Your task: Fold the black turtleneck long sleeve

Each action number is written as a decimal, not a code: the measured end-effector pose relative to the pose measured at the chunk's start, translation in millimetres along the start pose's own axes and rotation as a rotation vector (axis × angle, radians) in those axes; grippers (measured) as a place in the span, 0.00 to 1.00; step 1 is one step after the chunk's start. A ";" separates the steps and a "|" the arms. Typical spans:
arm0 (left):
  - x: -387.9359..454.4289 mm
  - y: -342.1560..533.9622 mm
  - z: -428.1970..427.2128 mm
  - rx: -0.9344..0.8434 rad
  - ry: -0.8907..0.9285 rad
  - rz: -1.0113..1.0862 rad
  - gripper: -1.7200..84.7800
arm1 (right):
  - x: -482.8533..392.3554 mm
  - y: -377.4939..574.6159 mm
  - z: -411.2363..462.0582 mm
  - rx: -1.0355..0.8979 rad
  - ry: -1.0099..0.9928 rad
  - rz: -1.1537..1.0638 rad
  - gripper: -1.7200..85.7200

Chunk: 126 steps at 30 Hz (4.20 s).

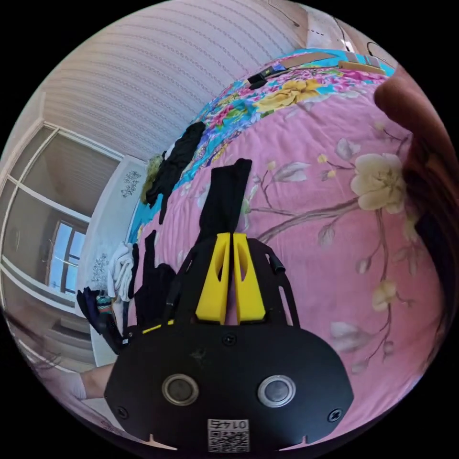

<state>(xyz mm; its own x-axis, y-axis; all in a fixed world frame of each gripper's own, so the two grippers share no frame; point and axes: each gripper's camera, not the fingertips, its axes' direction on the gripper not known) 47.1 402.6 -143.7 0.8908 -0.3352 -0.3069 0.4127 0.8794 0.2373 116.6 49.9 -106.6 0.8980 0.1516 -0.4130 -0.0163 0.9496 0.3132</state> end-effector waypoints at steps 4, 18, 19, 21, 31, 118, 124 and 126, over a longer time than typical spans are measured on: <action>21.2 -4.1 -10.2 0.016 0.067 0.026 0.04 | 16.1 114.7 -124.7 0.096 0.047 0.059 0.03; 269.2 -178.2 161.0 -0.101 0.293 0.548 0.07 | 127.1 291.4 -240.0 0.247 0.244 0.430 0.11; 279.8 -184.5 176.4 -0.123 0.300 0.551 0.08 | 136.5 289.5 -236.6 0.265 0.229 0.429 0.12; 318.2 -199.0 242.9 -0.266 0.287 0.582 0.10 | 151.2 286.4 -230.2 0.262 0.203 0.437 0.13; 301.1 -205.4 305.0 -0.262 0.188 0.485 0.01 | 189.7 312.3 -227.0 0.232 0.040 0.428 0.13; -204.0 231.9 -341.2 0.204 -0.189 -0.430 0.01 | -555.2 -230.8 352.9 -0.532 0.045 -0.455 0.04; -186.3 345.1 -431.1 0.361 -0.167 -0.689 0.01 | -699.5 -183.0 342.7 -0.587 -0.400 -0.682 0.02; -174.2 398.3 -455.9 0.388 -0.161 -0.824 0.01 | -741.1 -139.0 347.6 -0.688 -0.535 -0.744 0.02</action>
<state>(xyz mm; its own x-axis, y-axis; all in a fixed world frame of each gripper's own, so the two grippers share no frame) -30.5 965.3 -415.9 0.2910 -0.8731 -0.3911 0.9369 0.1772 0.3014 -393.8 -289.9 453.3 0.8554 -0.4899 0.1681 0.5078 0.7291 -0.4589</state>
